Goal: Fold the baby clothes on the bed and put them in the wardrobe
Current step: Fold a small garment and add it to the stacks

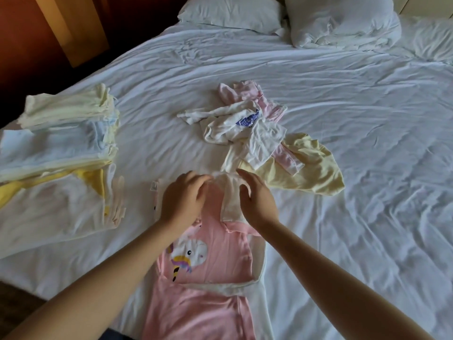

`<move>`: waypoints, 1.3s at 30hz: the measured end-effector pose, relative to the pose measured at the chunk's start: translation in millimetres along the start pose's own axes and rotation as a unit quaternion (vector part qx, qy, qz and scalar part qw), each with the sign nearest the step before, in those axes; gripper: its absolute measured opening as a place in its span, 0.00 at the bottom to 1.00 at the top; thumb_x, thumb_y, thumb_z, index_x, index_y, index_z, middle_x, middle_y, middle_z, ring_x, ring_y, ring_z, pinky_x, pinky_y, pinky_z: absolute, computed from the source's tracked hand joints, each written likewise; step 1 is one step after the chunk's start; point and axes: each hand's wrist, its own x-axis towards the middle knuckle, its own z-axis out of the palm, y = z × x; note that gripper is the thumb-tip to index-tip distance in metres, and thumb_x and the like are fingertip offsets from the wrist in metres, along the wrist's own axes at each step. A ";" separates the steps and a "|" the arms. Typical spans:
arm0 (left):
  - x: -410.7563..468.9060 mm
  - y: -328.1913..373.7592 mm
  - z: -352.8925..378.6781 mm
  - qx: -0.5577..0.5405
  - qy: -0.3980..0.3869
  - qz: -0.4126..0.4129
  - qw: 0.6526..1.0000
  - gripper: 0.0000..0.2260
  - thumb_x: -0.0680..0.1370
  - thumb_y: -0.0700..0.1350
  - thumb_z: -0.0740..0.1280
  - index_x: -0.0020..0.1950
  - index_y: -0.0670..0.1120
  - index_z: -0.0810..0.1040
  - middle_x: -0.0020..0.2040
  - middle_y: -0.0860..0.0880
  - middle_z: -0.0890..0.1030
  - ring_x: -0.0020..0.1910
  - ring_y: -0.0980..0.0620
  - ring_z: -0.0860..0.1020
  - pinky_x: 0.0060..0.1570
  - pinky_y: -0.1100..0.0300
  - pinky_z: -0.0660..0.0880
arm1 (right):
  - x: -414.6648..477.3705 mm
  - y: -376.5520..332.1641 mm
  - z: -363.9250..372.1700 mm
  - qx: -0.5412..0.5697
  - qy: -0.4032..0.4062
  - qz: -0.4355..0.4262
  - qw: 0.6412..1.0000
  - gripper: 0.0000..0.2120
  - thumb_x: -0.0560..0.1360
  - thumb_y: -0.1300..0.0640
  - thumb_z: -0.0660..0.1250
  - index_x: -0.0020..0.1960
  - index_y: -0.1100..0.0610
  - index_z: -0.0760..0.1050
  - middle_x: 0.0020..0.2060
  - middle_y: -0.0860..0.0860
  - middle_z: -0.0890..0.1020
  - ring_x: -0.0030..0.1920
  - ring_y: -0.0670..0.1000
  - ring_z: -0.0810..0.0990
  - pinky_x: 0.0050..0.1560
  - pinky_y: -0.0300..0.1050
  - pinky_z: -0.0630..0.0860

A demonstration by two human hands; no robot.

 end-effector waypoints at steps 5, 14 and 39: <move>-36.1 -38.1 -9.1 0.039 -0.094 0.010 0.995 0.24 0.76 0.51 0.54 0.68 0.44 0.75 0.65 0.45 0.78 0.63 0.44 0.76 0.58 0.51 0.76 | -11.2 -3.2 24.1 -0.058 -0.122 0.016 0.991 0.28 0.80 0.54 0.52 0.79 0.55 0.53 0.77 0.53 0.59 0.78 0.51 0.54 0.76 0.43 0.48; -64.1 -42.0 17.8 0.161 -0.184 0.024 0.969 0.28 0.80 0.53 0.50 0.77 0.39 0.62 0.72 0.38 0.70 0.72 0.39 0.69 0.69 0.44 0.60 | -21.9 21.3 44.6 -0.281 -0.179 -0.010 0.943 0.39 0.71 0.33 0.35 0.78 0.47 0.35 0.79 0.47 0.41 0.77 0.50 0.34 0.75 0.54 0.31; -227.4 9.9 -98.3 -0.055 -0.193 0.085 0.976 0.22 0.76 0.60 0.61 0.67 0.53 0.75 0.70 0.56 0.70 0.69 0.59 0.68 0.65 0.58 0.69 | -222.3 -13.9 -27.2 -0.063 -0.076 -0.151 0.984 0.12 0.75 0.49 0.63 0.54 0.45 0.82 0.56 0.39 0.81 0.58 0.42 0.78 0.54 0.45 0.79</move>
